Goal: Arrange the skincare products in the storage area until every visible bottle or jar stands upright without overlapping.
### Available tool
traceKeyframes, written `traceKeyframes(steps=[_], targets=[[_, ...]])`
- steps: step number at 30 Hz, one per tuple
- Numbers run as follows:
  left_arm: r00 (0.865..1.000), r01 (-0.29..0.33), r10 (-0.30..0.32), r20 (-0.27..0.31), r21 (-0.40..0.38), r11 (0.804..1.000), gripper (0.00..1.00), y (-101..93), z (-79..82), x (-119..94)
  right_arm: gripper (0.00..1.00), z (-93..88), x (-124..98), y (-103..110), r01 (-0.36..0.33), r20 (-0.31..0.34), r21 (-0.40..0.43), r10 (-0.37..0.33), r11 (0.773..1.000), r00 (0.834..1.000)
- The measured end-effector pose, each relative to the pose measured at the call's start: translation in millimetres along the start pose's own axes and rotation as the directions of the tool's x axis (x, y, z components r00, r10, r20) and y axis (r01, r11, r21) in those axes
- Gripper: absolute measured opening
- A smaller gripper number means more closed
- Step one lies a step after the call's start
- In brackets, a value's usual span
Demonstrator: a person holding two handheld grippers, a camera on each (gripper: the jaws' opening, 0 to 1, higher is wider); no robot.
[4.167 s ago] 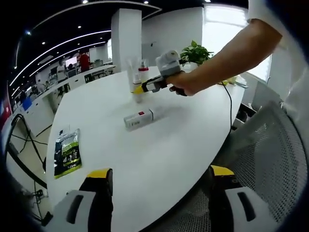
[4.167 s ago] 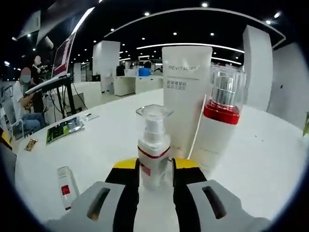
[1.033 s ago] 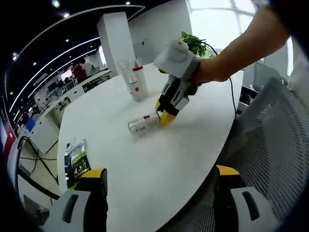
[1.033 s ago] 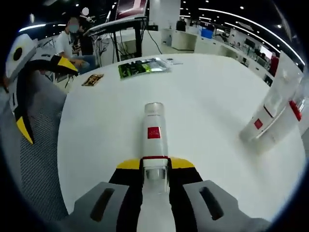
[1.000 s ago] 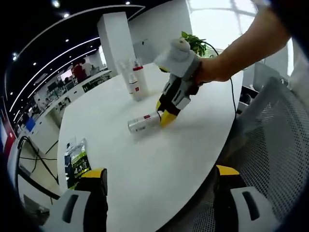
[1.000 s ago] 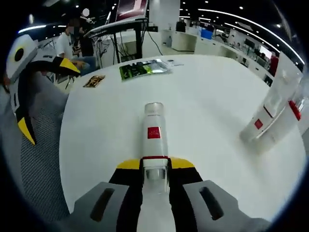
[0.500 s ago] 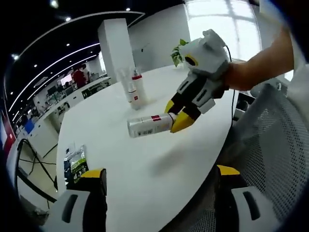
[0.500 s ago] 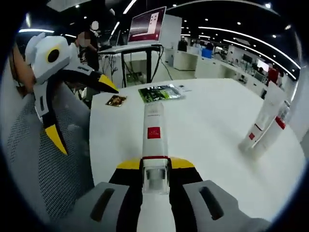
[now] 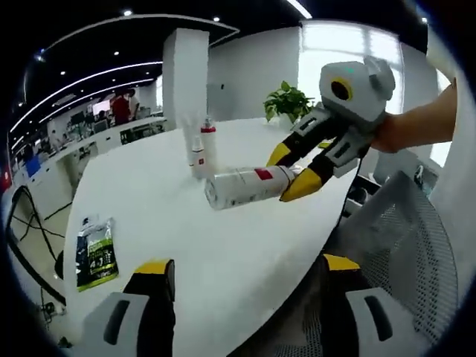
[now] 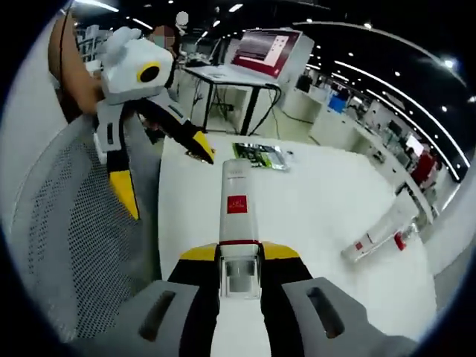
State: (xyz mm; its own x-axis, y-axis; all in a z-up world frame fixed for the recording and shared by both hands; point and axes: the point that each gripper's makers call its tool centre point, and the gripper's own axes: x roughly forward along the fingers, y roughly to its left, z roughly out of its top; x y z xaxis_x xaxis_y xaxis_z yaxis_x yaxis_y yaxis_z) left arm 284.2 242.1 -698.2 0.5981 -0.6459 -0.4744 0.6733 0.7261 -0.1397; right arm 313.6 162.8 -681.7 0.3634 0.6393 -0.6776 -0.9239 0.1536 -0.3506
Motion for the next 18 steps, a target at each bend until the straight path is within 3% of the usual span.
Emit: traceKeyframes(steps=[2,5,9,11,12,15,17,18], targets=[[0.997,0.039,-0.035,0.069,-0.064,0.997,0.66,-4.4,14.0,-5.8,0.17,4.1,-6.6,5.7,-0.026,-0.037,-0.129,0.022,0.991,0.999],[0.988,0.127,-0.107,0.107,-0.2,0.971,0.69,-12.8,21.7,-8.1,0.17,12.1,-14.9,12.0,-0.056,-0.081,-0.327,0.031,0.943,0.996],[0.97,0.211,-0.173,0.172,-0.235,0.949,0.69,-25.1,33.1,-14.1,0.17,26.0,-19.5,10.2,-0.045,-0.078,-0.431,0.013,0.901,0.997],[0.966,0.225,-0.185,0.181,-0.238,0.945,0.67,-27.9,35.0,-14.7,0.17,35.8,-21.2,11.5,-0.055,-0.082,-0.501,0.016,0.864,0.997],[0.96,0.249,-0.208,0.188,-0.234,0.94,0.64,-32.1,36.5,-15.2,0.17,40.6,-21.8,12.7,-0.065,-0.096,-0.563,0.012,0.824,0.995],[0.95,0.298,-0.257,0.179,-0.257,0.92,0.58,-41.2,35.3,-17.2,0.17,57.6,-22.2,20.5,-0.081,-0.091,-0.642,0.029,0.763,0.995],[0.948,0.311,-0.277,0.16,-0.263,0.913,0.59,-44.5,31.9,-17.5,0.17,67.5,-22.2,25.0,-0.094,-0.103,-0.72,0.029,0.688,0.994],[0.945,0.318,-0.284,0.16,-0.264,0.911,0.58,-46.2,32.0,-17.9,0.17,69.9,-21.3,29.2,-0.117,-0.122,-0.759,0.037,0.64,0.992]])
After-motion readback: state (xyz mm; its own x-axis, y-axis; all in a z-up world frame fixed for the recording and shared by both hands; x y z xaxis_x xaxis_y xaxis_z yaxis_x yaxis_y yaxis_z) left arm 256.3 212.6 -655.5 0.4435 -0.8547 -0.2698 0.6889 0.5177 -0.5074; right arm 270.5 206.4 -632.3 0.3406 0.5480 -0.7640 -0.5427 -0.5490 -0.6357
